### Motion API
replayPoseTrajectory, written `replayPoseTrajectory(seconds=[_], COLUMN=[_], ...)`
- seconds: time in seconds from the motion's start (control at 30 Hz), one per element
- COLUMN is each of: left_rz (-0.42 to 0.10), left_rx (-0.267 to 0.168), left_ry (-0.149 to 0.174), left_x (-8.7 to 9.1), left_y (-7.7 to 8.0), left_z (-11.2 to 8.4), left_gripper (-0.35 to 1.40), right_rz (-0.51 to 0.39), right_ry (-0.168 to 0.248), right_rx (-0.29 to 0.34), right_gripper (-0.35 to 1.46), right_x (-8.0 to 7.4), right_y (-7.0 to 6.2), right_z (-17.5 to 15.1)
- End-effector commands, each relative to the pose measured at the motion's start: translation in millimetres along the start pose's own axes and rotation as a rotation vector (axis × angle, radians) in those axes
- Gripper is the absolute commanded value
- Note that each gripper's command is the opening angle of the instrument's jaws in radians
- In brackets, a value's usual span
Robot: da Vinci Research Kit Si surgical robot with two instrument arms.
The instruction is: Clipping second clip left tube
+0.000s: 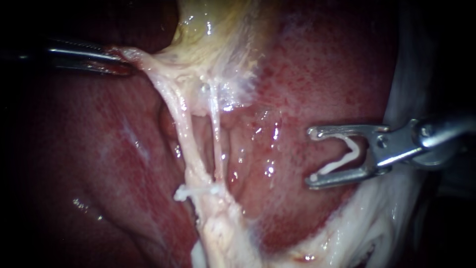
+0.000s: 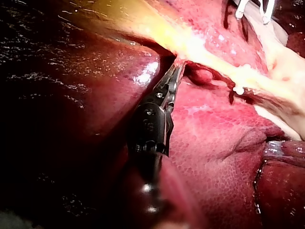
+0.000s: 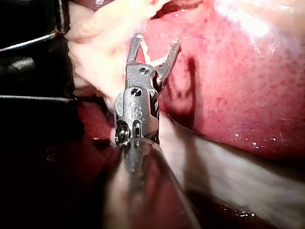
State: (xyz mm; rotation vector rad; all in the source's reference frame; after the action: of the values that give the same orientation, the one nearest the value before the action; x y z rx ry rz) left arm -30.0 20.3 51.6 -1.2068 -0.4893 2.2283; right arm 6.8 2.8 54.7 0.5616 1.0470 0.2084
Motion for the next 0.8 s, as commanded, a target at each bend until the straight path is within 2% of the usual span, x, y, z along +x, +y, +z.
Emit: replayPoseTrajectory(seconds=[0.03, 0.17, 0.37, 0.57, 0.8], left_rz=[0.0, 0.0, 0.0, -0.001, -0.001], left_rx=[0.001, 0.001, 0.002, 0.004, 0.005], left_ry=[0.0, 0.0, 0.001, 0.001, 0.001], left_x=[0.0, 0.0, 0.1, 0.1, 0.1], left_y=[0.0, 0.0, 0.1, 0.2, 0.2], left_z=[0.0, 0.0, 0.1, 0.2, 0.4], left_gripper=[-0.35, -0.35, -0.35, -0.35, -0.35], right_rz=[0.021, 0.132, 0.258, 0.343, 0.394], right_ry=[0.002, 0.018, 0.09, 0.13, 0.148], right_rx=[0.01, 0.051, 0.094, 0.114, 0.085], right_gripper=[0.5, 0.5, 0.5, 0.5, 0.49], right_x=[0.3, 1.7, 2.9, 3.2, 2.9], right_y=[0.0, -0.4, -0.5, 0.5, 2.2], right_z=[0.7, 4.0, 9.0, 12.3, 13.2])
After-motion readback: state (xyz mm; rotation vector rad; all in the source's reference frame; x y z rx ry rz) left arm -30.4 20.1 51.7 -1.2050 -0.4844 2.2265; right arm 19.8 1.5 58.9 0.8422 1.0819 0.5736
